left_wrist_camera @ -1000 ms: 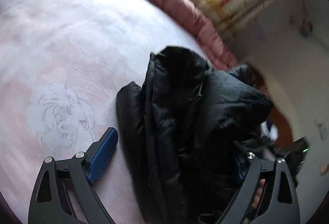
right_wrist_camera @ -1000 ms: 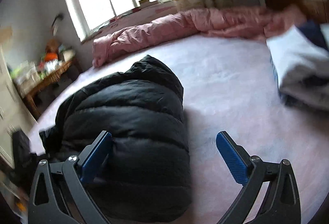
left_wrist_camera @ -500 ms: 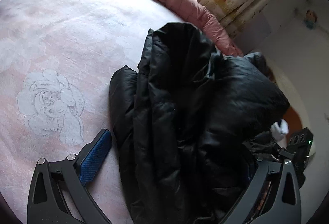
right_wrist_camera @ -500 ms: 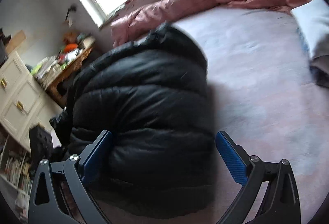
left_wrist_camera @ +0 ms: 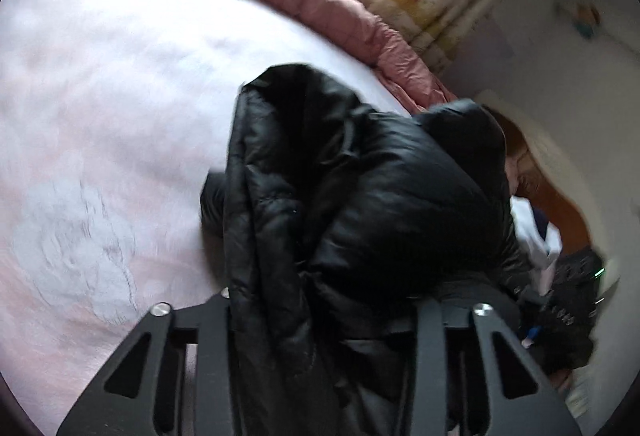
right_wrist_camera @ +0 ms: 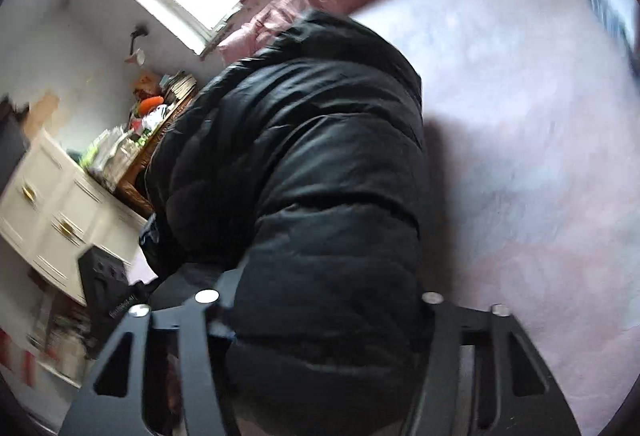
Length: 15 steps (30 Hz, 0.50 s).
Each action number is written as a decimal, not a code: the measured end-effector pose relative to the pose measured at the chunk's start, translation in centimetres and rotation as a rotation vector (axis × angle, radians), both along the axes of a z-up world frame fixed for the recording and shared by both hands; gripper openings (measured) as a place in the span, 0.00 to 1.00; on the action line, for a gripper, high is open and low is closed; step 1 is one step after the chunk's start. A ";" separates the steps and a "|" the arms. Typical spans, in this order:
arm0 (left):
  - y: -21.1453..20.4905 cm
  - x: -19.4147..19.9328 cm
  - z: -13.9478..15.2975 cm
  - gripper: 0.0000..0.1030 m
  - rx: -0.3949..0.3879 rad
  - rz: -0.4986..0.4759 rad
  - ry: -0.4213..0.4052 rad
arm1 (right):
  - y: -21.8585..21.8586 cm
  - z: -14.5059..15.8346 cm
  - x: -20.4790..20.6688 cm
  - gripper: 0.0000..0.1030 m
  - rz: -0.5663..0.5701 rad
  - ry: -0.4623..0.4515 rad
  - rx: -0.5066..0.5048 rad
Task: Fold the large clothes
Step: 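Grasp the jacket bundle with both tools and lift it off the bed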
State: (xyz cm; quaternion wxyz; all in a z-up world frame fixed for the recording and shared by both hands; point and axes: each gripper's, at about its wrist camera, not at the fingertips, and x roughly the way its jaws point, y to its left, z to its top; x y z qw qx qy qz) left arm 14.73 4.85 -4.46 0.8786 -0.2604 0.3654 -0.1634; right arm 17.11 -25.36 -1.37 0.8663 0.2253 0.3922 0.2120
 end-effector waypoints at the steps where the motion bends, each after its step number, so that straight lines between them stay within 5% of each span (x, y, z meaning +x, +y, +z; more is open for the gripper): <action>1: -0.3 -0.2 0.5 0.31 0.019 -0.007 -0.020 | 0.3 0.6 -0.4 0.49 -0.005 -0.025 -0.024; 7: -3.0 0.9 3.9 0.30 0.002 -0.078 -0.085 | -0.7 5.6 -3.3 0.48 -0.078 -0.163 -0.087; 15: -14.5 5.6 14.5 0.30 -0.021 -0.321 -0.274 | -10.5 14.7 -5.9 0.50 -0.291 -0.281 -0.091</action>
